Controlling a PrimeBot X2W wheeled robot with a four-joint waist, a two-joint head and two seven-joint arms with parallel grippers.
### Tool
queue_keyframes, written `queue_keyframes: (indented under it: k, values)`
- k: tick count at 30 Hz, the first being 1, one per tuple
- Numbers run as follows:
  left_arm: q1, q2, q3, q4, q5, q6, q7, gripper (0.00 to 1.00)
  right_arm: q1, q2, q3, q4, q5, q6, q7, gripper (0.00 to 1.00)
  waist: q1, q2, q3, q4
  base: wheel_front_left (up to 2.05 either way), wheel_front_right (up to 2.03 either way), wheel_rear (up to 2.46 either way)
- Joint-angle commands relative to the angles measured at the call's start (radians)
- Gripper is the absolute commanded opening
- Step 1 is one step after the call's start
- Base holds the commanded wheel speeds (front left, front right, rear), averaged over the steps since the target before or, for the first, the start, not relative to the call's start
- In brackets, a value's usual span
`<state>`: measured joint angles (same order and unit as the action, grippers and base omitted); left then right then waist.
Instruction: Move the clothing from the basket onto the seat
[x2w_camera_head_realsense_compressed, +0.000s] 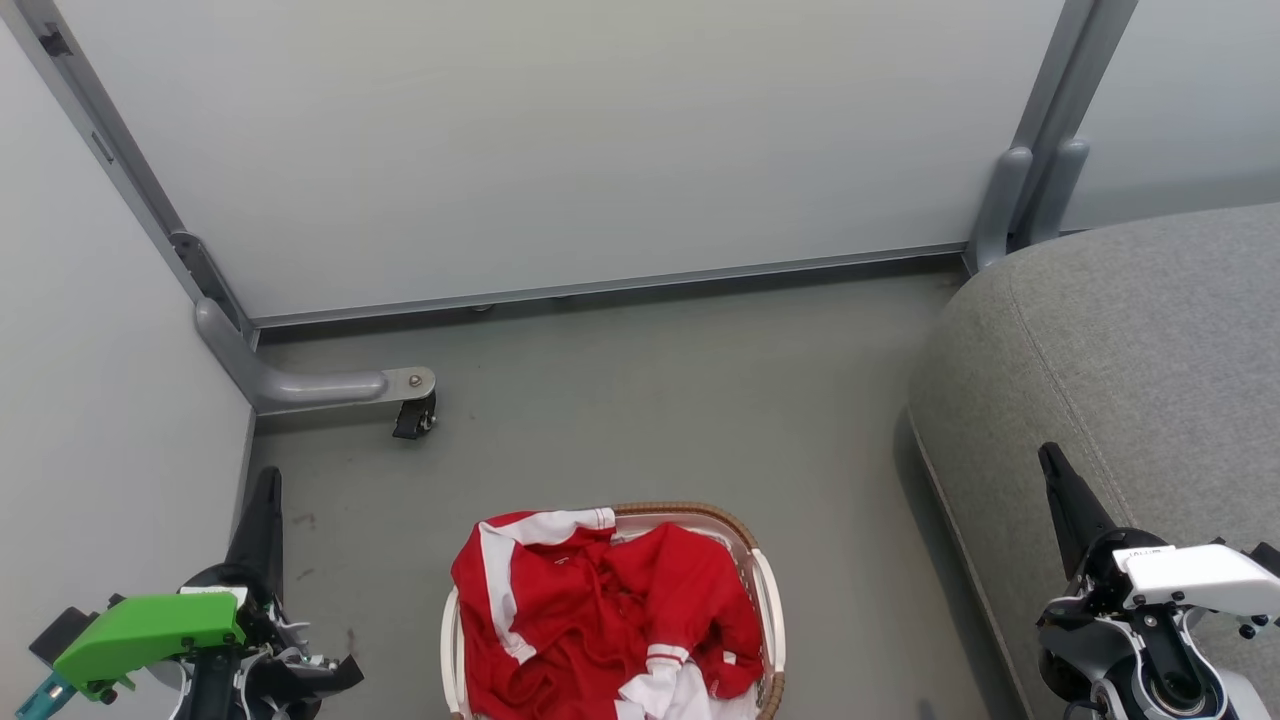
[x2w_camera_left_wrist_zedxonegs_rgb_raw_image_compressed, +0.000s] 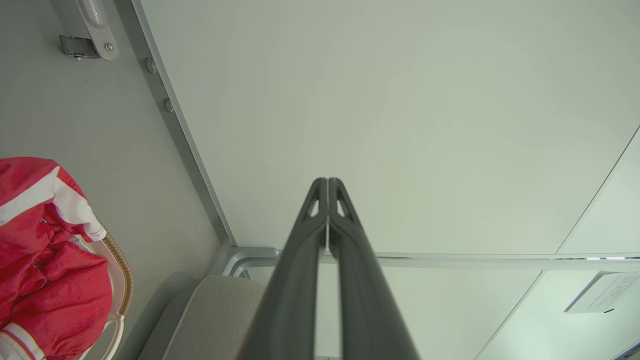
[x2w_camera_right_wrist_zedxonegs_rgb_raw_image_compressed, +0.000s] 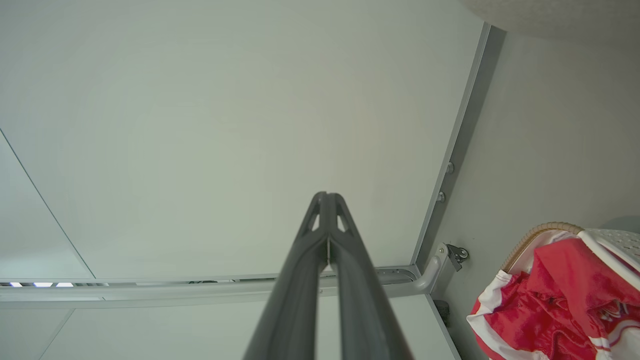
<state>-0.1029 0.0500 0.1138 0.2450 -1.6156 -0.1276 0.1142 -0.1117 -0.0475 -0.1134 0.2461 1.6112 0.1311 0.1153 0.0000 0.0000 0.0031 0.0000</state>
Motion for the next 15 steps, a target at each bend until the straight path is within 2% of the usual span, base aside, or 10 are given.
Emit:
queue_keyframes:
  k: [1, 15]
  values:
    - [-0.012, 0.001, 0.001, -0.001, 0.005, -0.006, 0.002, 0.0, 0.007, -0.006, -0.001, -0.003, 0.004, -0.001, 0.0, 0.0, 0.0, 0.0, 0.0, 0.0, 0.0, 0.0, 0.0]
    - [-0.012, 0.001, 0.001, -0.001, 0.006, -0.006, 0.002, 0.0, 0.007, -0.006, -0.001, -0.003, 0.004, -0.001, 0.0, 0.0, 0.0, 0.0, 0.0, 0.0, 0.0, 0.0, 0.0]
